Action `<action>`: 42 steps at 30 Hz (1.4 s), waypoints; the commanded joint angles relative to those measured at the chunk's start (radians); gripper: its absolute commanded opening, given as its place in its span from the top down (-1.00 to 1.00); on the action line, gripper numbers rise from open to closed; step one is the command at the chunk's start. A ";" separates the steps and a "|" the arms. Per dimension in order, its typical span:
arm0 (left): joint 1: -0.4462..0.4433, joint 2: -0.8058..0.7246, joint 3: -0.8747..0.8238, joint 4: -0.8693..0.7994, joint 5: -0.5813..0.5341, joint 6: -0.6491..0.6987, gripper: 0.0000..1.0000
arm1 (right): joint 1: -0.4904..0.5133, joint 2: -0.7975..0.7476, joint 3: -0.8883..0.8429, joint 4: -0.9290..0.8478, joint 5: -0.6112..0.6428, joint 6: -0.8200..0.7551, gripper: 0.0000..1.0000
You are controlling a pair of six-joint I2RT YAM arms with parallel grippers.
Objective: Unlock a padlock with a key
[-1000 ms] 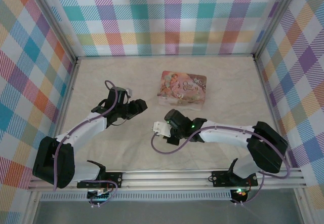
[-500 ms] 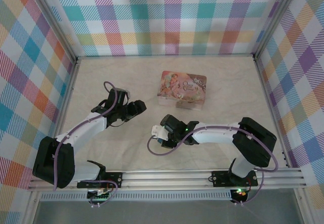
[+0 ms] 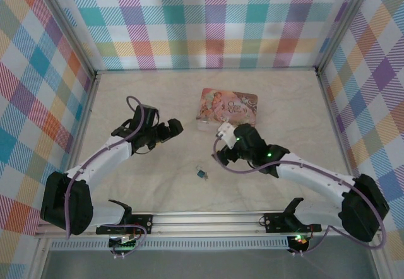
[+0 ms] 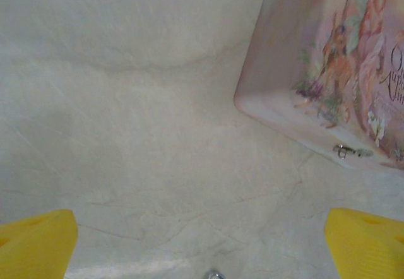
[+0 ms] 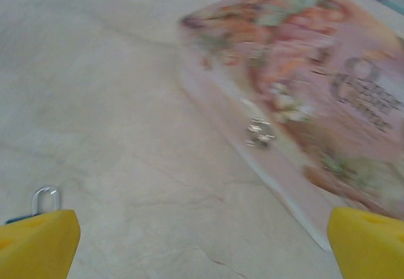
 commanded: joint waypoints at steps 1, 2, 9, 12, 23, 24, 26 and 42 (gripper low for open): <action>0.008 -0.010 0.081 -0.115 -0.162 0.092 -1.00 | -0.104 -0.043 -0.010 0.020 0.045 0.195 -0.99; 0.009 -0.007 0.092 -0.120 -0.207 0.107 -1.00 | -0.141 -0.046 -0.004 0.009 0.056 0.217 -0.99; 0.033 0.039 0.014 0.120 -0.692 0.309 -1.00 | -0.455 0.011 0.045 -0.023 0.278 0.402 -1.00; 0.115 0.066 -0.031 0.244 -0.722 0.390 -1.00 | -0.483 0.060 -0.045 0.223 0.377 0.239 -0.99; 0.220 0.184 -0.382 0.925 -0.573 0.583 -0.99 | -0.568 0.306 -0.264 0.838 0.361 0.144 -1.00; 0.224 0.189 -0.417 0.984 -0.570 0.577 -0.99 | -0.584 0.330 -0.310 0.955 0.304 0.146 -0.99; 0.238 0.225 -0.503 1.189 -0.524 0.585 -1.00 | -0.595 0.324 -0.339 0.976 0.208 0.131 -0.99; 0.245 0.269 -0.530 1.260 -0.422 0.614 -1.00 | -0.693 0.413 -0.296 0.963 -0.076 0.134 -1.00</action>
